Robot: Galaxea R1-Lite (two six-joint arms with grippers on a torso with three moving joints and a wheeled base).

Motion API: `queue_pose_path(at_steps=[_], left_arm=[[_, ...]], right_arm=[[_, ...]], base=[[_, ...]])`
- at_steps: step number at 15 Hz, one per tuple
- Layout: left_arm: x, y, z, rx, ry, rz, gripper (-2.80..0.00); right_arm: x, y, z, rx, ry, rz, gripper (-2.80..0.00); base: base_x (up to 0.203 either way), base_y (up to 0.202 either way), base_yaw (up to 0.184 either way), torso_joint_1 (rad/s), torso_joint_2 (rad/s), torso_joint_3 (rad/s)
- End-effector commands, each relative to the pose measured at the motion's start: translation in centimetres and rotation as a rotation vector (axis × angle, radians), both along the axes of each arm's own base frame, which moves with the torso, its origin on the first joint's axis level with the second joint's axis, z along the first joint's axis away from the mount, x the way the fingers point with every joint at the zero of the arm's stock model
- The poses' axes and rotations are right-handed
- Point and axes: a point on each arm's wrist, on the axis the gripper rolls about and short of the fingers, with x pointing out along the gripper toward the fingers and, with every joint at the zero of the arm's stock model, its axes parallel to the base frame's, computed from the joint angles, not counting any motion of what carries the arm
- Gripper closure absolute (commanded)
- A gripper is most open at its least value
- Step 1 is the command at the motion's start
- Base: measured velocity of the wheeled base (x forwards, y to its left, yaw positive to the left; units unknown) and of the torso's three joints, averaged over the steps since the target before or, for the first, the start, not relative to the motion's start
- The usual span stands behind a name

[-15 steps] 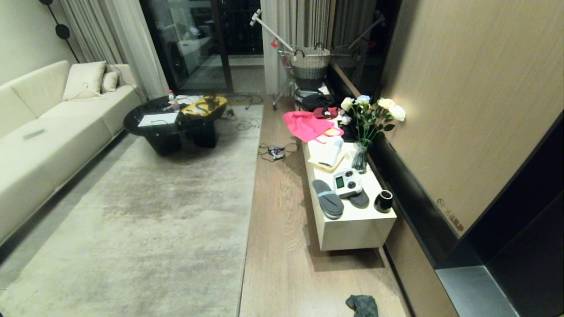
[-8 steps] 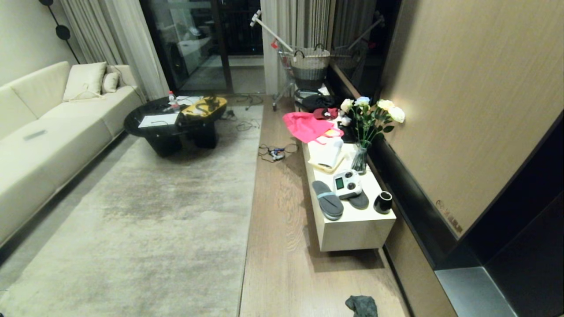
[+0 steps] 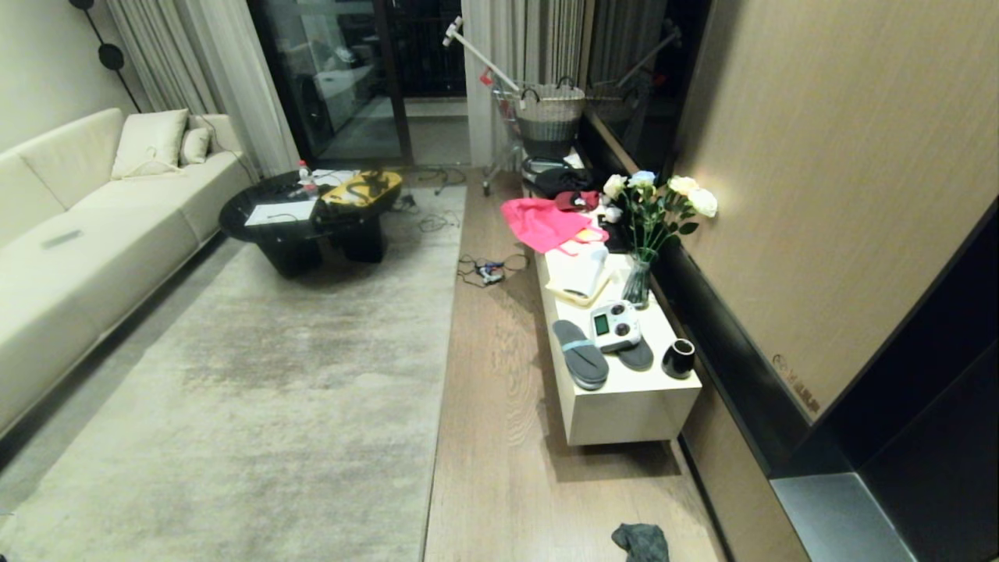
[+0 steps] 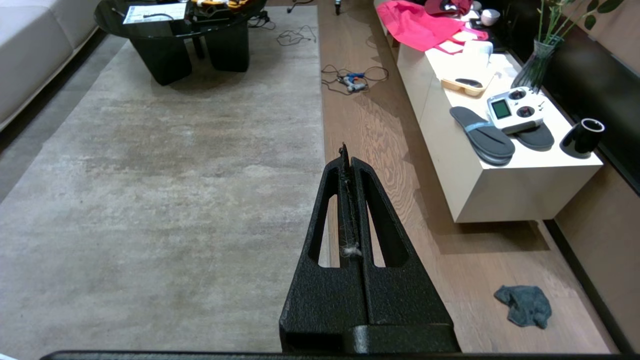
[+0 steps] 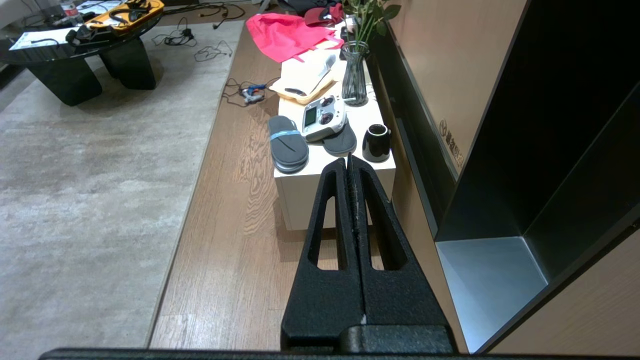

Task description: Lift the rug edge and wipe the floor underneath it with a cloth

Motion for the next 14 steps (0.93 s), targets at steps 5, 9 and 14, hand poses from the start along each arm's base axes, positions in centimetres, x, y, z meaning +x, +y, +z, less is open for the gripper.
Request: queue_pose_path(at_steps=[5, 9, 14], left_arm=[[0.01, 0.00, 0.01, 0.000, 0.001, 0.000, 0.00], [0.01, 0.00, 0.01, 0.000, 0.001, 0.000, 0.00], [0.01, 0.00, 0.01, 0.000, 0.001, 0.000, 0.00]], right_arm=[[0.01, 0.00, 0.01, 0.001, 0.001, 0.002, 0.00], [0.01, 0.00, 0.01, 0.000, 0.001, 0.001, 0.00], [0.01, 0.00, 0.01, 0.000, 0.001, 0.001, 0.00]], base=[[0.000, 0.000, 0.000, 0.000, 0.00, 0.000], [0.000, 0.000, 0.000, 0.000, 0.00, 0.000], [0.000, 0.000, 0.000, 0.000, 0.00, 0.000]])
